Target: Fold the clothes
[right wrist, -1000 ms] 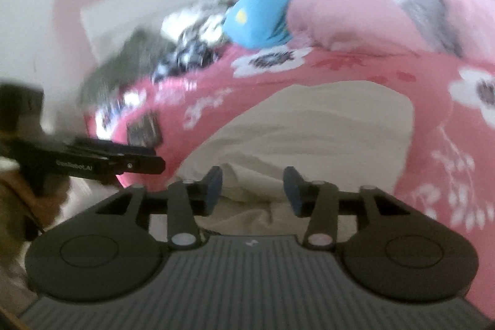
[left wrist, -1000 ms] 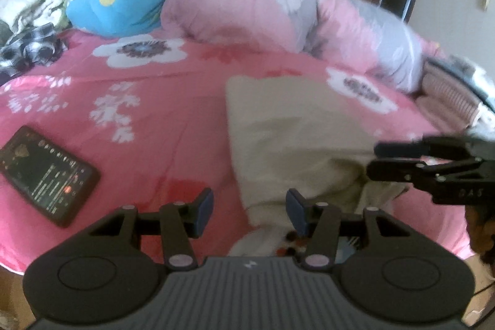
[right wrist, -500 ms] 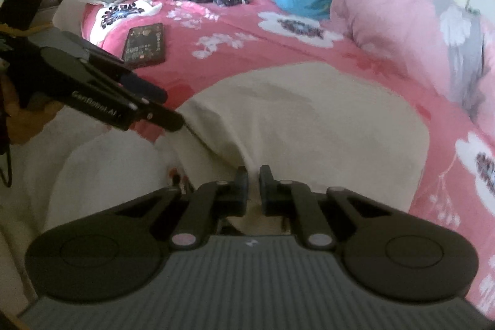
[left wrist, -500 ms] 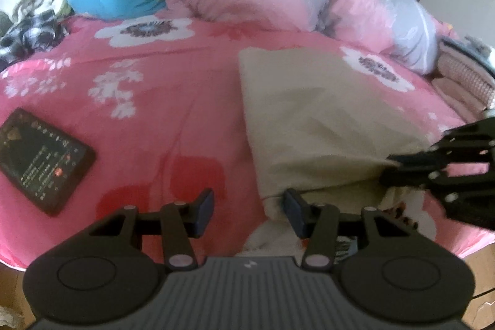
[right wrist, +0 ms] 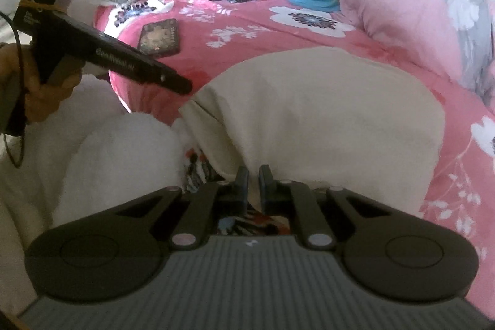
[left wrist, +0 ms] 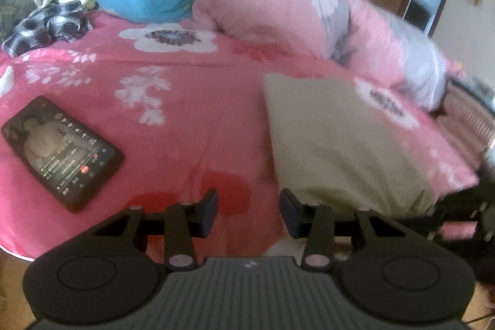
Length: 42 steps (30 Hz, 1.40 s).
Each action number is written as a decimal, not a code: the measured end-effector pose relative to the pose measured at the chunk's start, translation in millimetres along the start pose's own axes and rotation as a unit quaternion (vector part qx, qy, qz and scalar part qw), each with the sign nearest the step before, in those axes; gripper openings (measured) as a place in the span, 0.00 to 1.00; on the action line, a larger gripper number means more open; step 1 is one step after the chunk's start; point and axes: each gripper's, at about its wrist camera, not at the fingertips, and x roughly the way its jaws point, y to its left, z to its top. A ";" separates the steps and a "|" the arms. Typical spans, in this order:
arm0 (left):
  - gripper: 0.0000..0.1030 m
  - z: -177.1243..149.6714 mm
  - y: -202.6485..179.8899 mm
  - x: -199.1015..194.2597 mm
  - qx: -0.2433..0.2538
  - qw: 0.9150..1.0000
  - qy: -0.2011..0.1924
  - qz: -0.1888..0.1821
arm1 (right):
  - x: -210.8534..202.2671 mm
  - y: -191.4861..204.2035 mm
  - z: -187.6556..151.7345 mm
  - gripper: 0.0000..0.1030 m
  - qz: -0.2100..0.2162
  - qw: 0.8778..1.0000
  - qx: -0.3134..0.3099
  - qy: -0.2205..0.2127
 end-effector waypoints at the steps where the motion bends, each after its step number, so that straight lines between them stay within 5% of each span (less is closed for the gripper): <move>1: 0.43 2.0 -0.9 -0.1 0.001 1.000 -0.002 -0.004 | 0.4 1.1 -0.5 0.08 0.010 1.000 0.000 0.002; 5: 0.43 4.9 -14.9 5.1 0.025 0.999 -0.003 -0.019 | -8.5 5.5 1.3 0.09 0.036 0.999 -0.004 -0.015; 10: 0.45 3.6 -32.8 9.9 0.062 0.997 -0.005 -0.036 | -37.2 -23.1 11.2 0.12 0.084 0.991 0.062 -0.081; 13: 0.45 2.6 -39.8 12.6 0.079 0.996 -0.003 -0.035 | -43.5 -42.2 16.8 0.20 0.069 0.989 0.085 -0.102; 16: 0.45 0.6 -42.4 16.5 0.090 0.995 0.005 -0.032 | -28.6 -36.7 23.4 0.31 0.009 0.998 0.018 -0.063; 19: 0.46 -1.9 -43.8 20.4 0.102 0.994 0.016 -0.028 | -8.7 -24.6 27.8 0.42 -0.006 0.998 -0.064 -0.023; 27: 0.46 -8.0 -42.3 27.9 0.114 0.992 0.037 -0.046 | 23.8 -13.4 35.5 0.44 -0.025 0.983 -0.179 0.031; 31: 0.33 -7.2 -37.8 27.8 0.101 0.993 0.034 -0.045 | 29.8 -9.2 37.0 0.45 -0.029 0.977 -0.206 0.044; 34: 0.31 -5.8 -33.3 26.5 0.091 0.994 0.032 -0.046 | 34.7 -5.0 36.3 0.42 -0.041 0.972 -0.225 0.056; 42: 0.32 0.3 -33.4 10.7 0.103 0.994 -0.008 -0.043 | 29.1 14.5 37.2 0.10 -0.116 0.960 -0.251 0.041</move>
